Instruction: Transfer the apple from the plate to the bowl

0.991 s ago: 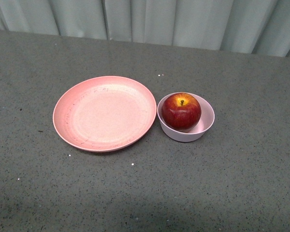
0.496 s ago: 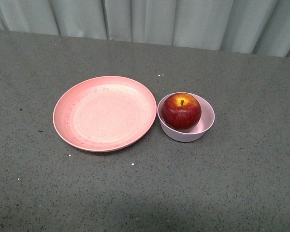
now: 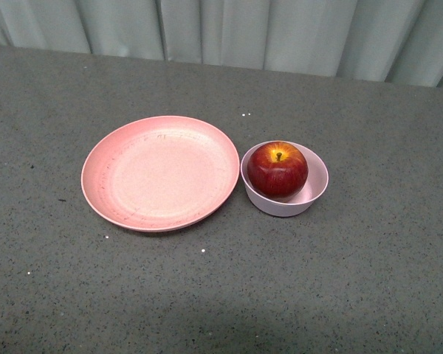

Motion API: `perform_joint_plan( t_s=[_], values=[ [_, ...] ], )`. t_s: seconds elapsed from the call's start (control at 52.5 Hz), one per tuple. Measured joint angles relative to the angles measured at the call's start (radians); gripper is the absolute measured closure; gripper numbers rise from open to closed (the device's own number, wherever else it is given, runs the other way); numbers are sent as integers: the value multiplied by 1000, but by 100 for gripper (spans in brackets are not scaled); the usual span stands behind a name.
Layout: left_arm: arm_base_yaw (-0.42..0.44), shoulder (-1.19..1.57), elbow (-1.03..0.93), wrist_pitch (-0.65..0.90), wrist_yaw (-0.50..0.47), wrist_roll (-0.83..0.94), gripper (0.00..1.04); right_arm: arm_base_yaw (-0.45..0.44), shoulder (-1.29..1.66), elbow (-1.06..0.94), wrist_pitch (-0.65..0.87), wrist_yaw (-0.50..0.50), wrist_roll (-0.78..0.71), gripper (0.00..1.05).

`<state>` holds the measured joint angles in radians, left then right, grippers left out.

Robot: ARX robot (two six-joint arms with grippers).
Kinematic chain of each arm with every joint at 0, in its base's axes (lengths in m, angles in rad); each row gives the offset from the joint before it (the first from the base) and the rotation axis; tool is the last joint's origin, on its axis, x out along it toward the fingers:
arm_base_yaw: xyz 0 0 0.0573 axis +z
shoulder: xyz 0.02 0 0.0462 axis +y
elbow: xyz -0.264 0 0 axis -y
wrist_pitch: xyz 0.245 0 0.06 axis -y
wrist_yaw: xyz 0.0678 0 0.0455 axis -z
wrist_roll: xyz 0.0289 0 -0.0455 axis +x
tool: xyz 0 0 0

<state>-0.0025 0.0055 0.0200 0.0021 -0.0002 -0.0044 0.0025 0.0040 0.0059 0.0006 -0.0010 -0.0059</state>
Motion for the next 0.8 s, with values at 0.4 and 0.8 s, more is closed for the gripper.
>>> perform_joint_plan(
  t_s=[0.4, 0.8],
  values=[
    [0, -1, 0, 0, 0, 0, 21, 0, 0, 0, 0, 0, 0, 9],
    [0, -1, 0, 0, 0, 1, 7, 0, 0, 0, 0, 0, 0, 9]
  ],
)
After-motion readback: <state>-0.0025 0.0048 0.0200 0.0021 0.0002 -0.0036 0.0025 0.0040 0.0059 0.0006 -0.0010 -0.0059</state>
